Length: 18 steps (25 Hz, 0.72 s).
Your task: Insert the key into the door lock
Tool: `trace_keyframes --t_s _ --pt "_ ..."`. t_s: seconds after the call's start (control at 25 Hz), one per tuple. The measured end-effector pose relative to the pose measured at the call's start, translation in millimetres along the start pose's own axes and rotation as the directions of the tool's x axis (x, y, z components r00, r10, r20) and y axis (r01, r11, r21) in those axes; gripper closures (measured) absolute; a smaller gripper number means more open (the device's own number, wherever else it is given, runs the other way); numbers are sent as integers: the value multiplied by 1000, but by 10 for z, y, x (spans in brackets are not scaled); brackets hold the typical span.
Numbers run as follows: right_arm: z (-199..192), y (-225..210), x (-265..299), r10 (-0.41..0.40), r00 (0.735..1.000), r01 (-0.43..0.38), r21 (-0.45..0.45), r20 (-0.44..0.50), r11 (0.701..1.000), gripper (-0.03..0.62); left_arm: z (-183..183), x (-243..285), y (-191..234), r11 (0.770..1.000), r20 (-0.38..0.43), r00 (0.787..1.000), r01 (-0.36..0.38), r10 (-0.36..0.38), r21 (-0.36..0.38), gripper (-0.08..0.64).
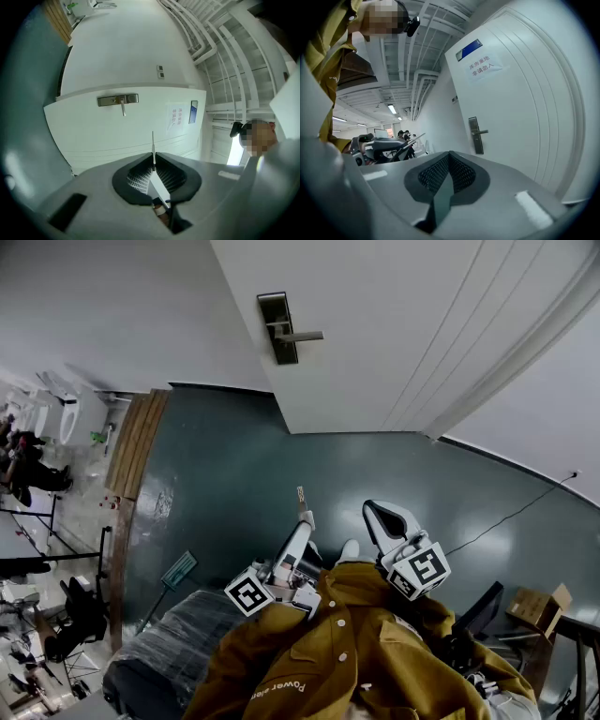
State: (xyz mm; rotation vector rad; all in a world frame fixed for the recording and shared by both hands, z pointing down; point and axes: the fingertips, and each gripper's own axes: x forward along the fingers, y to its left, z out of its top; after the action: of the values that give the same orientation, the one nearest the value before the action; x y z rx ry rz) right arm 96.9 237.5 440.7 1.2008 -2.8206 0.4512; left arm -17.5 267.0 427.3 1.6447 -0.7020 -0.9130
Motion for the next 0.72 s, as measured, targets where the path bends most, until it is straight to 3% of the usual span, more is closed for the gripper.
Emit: trace_keyframes --t_s 0.36,0.72 --pt "4 6 -91 5 1000 -5 -7 0 1000 586 -98 -7 -28 1000 -4 1000 0 0 -2 537" --pt "64 33 -197 64 998 -63 -17 30 998 584 -236 63 -37 1000 1 1000 -11 11 0 537"
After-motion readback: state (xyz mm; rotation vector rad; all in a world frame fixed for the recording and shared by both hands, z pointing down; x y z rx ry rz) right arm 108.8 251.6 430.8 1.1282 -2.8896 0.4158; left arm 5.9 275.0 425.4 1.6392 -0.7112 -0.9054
